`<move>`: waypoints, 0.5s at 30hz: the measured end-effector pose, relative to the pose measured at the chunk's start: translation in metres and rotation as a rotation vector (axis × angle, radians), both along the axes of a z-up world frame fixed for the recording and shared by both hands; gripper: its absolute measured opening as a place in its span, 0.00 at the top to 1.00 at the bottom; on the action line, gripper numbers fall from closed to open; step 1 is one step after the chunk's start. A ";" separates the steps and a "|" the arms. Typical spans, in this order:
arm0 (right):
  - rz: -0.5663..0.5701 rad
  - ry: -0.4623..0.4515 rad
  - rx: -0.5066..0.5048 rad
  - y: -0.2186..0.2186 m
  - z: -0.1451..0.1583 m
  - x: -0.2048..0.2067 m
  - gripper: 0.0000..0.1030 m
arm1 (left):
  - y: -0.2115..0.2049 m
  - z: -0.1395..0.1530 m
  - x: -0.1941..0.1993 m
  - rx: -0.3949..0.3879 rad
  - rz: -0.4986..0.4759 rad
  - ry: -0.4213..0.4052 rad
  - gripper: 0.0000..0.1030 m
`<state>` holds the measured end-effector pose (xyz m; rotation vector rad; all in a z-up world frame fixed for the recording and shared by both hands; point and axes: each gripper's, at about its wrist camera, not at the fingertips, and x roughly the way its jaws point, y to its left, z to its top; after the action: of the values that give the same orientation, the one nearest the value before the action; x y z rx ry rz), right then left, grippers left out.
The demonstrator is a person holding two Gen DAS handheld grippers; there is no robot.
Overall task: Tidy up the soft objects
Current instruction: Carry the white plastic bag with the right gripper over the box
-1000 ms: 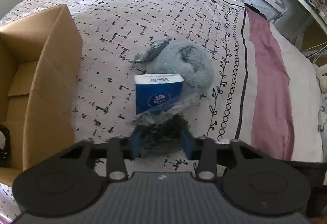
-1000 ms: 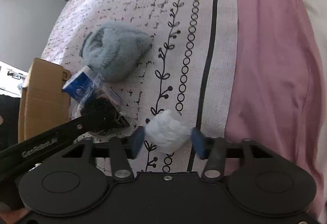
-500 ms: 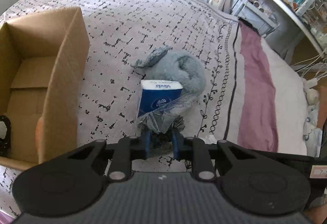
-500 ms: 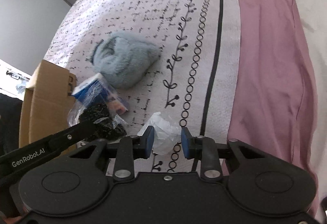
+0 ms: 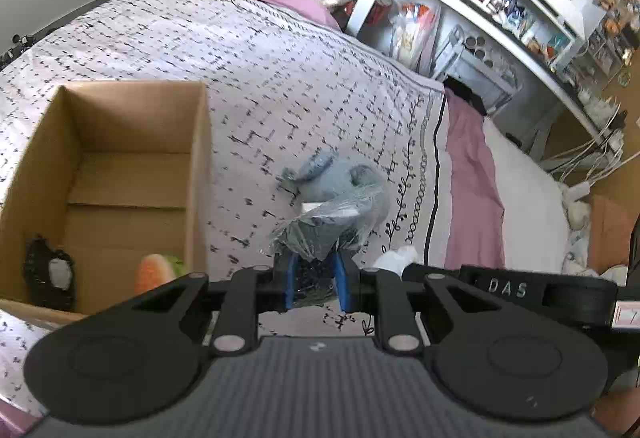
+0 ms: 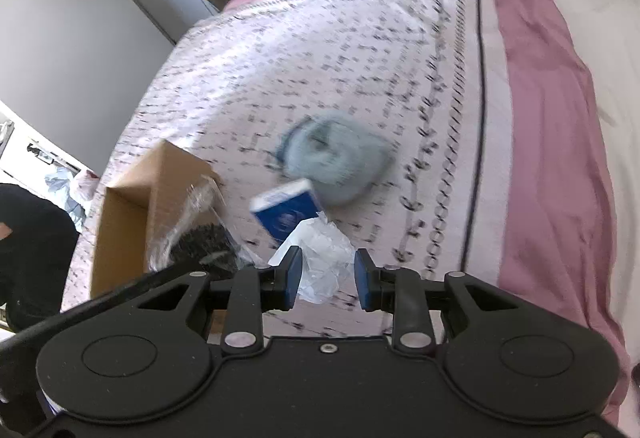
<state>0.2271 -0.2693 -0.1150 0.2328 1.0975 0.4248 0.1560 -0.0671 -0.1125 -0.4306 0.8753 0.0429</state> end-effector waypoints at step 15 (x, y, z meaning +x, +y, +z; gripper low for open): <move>0.025 -0.074 -0.010 0.068 0.048 -0.022 0.73 | 0.068 0.033 -0.033 -0.075 0.015 -0.060 0.81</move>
<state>0.2054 -0.2009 -0.0671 0.1936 1.0310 0.4469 0.1229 0.0008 -0.0792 -0.5059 0.8167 0.0113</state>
